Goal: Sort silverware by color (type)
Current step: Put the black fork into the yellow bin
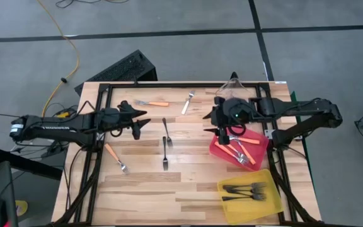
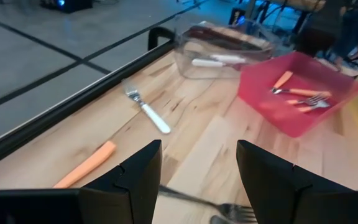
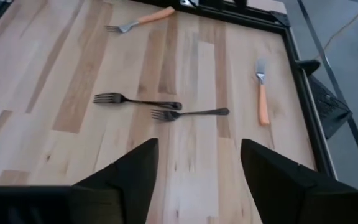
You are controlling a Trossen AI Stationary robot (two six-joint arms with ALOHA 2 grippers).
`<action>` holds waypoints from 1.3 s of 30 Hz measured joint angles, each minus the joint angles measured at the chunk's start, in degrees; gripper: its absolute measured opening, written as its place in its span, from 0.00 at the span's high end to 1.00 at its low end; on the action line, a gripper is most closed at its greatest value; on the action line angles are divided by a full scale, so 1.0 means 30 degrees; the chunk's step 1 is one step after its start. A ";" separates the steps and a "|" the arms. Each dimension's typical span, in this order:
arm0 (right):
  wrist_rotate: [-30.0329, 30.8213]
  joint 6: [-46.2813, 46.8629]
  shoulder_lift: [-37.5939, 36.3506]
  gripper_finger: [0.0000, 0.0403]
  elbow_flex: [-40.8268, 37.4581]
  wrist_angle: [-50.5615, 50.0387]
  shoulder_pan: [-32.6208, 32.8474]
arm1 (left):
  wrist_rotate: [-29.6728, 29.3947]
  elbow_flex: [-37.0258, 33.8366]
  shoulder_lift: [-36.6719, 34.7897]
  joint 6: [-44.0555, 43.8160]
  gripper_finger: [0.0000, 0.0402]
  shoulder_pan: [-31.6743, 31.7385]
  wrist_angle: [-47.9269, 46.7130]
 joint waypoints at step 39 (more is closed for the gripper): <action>-0.0123 0.2612 0.0015 0.37 0.0954 -0.0971 -0.0902 | 0.8801 -0.0014 0.7990 0.6905 0.52 0.1641 0.3255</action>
